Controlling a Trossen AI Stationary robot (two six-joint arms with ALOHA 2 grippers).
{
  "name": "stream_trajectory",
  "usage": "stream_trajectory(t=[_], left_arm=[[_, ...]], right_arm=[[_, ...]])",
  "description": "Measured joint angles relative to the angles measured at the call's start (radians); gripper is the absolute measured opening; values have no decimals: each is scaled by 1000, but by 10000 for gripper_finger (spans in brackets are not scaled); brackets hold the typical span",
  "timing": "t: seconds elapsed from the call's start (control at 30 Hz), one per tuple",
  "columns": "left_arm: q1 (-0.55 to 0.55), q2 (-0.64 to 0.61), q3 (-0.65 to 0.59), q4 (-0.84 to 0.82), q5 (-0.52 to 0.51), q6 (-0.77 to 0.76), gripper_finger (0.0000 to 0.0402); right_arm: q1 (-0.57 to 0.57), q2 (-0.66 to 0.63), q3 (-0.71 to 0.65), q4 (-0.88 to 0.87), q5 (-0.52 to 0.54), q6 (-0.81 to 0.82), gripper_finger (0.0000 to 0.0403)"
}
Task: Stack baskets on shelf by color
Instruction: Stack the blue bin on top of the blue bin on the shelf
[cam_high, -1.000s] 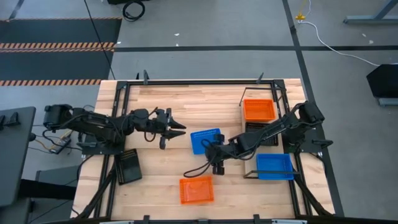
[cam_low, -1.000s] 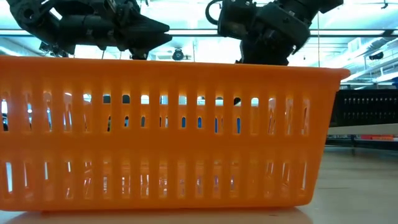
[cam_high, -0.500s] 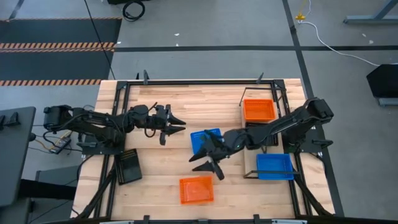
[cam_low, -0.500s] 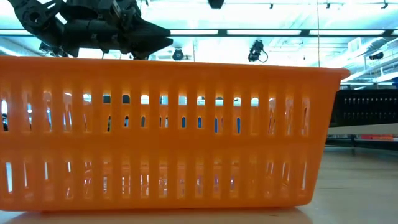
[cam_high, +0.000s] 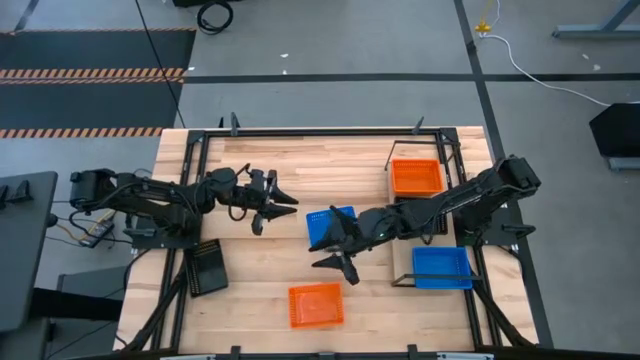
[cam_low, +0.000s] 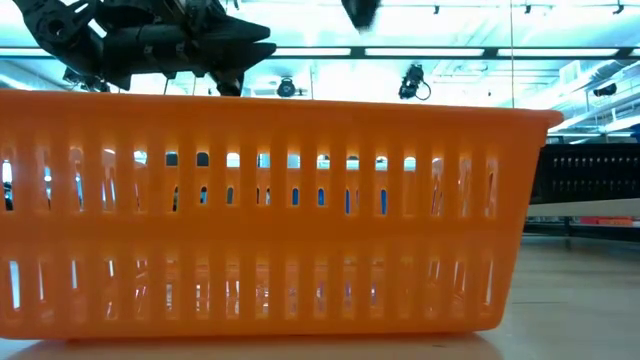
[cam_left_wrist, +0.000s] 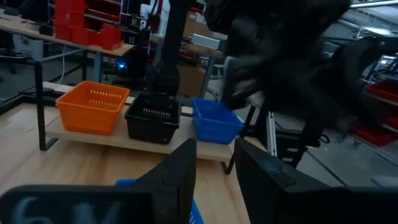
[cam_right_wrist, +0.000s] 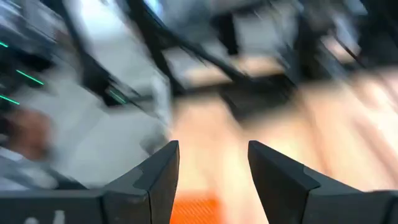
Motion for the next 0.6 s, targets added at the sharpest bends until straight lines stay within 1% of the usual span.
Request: stream_trajectory(t=[0.17,0.27,0.4,0.6], left_arm=[[0,0,0,-1,0,3,116],[2,0,0,0,0,4,116],[18,0,0,0,-1,6,116],[28,0,1,-40,-2,5,116]], right_arm=[[-20,0,0,-379,174,7,199],[-28,11,-1,-518,228,18,199],[-29,59,0,-554,255,-32,199],[-35,163,0,-559,248,-62,199]])
